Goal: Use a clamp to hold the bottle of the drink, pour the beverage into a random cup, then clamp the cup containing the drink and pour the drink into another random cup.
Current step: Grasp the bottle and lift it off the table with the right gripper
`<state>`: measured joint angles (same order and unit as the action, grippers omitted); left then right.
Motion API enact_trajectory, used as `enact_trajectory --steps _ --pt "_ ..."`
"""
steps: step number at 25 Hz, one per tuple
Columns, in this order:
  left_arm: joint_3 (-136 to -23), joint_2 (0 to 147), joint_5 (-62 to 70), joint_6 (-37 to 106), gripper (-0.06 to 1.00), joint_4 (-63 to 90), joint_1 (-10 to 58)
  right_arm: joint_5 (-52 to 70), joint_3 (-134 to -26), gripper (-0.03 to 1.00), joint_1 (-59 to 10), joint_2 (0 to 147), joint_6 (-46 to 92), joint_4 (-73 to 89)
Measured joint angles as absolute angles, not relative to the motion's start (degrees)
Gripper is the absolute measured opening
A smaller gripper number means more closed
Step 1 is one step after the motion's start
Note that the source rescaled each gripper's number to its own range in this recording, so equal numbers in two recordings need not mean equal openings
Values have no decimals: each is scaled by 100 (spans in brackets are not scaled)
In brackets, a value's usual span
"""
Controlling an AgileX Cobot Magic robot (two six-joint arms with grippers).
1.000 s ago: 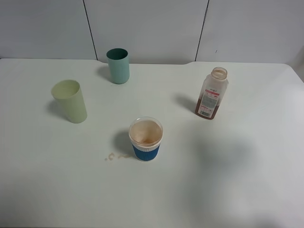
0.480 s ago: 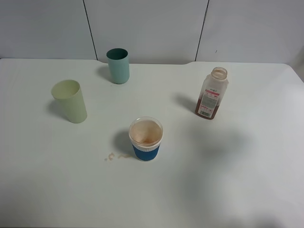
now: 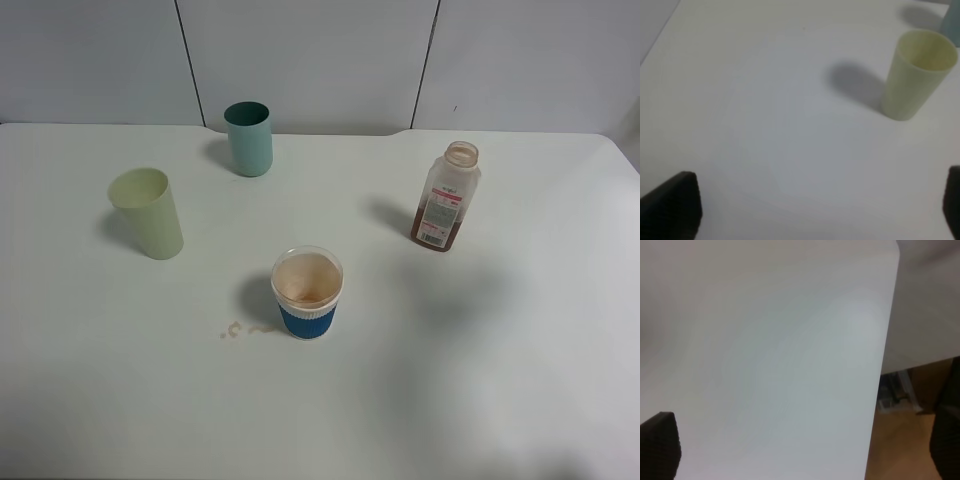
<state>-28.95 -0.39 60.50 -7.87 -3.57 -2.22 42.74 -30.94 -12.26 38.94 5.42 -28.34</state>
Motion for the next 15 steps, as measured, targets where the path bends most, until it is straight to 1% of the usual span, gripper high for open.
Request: enact_trajectory --steps 7,10,15 --pt "-2895 -39 6050 -787 90 -357 -222 3365 -3094 100 -763 4889 542 -2744" --pt "-2895 -39 6050 -787 90 -357 -222 2900 -3094 100 -714 5374 542 -2689" --pt "-2895 -39 6050 -787 90 -357 -222 2792 -3094 100 -579 5601 535 -2809"
